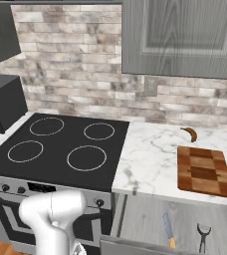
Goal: Open the drawer on the right and place the cutting tools on the cutting board.
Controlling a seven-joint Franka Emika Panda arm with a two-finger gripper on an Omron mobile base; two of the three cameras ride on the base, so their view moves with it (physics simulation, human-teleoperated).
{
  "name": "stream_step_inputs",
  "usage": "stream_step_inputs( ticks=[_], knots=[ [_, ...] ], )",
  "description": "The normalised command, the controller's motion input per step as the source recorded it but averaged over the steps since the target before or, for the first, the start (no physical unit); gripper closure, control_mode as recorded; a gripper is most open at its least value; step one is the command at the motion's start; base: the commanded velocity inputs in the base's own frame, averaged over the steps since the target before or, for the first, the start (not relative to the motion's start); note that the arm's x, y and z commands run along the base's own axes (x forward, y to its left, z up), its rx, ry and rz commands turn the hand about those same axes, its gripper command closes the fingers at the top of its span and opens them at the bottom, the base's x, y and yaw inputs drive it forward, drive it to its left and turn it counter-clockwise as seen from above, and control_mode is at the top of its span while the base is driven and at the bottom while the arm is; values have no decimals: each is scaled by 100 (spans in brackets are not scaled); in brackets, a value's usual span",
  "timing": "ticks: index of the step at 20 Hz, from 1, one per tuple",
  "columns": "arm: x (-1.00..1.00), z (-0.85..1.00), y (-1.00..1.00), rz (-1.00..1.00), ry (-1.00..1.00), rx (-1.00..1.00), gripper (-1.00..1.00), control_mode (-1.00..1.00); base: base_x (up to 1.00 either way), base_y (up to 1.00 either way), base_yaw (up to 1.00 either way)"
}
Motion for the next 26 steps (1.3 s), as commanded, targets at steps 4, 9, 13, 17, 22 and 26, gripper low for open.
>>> stream_step_inputs(
  ticks=[4,9,13,17,22,26],
  knots=[
    [-47,93,7,0,-18,0,-100,-100,0,0,0],
    [-32,100,13,0,-13,-1,-100,-100,0,0,0],
    [0,100,14,0,-1,-2,-100,-100,0,0,0],
    [4,100,8,0,0,-1,-100,-100,0,0,0],
    [19,95,1,0,5,0,-100,-100,0,0,0],
    [34,79,0,0,14,0,-100,-100,0,0,0]
  ],
)
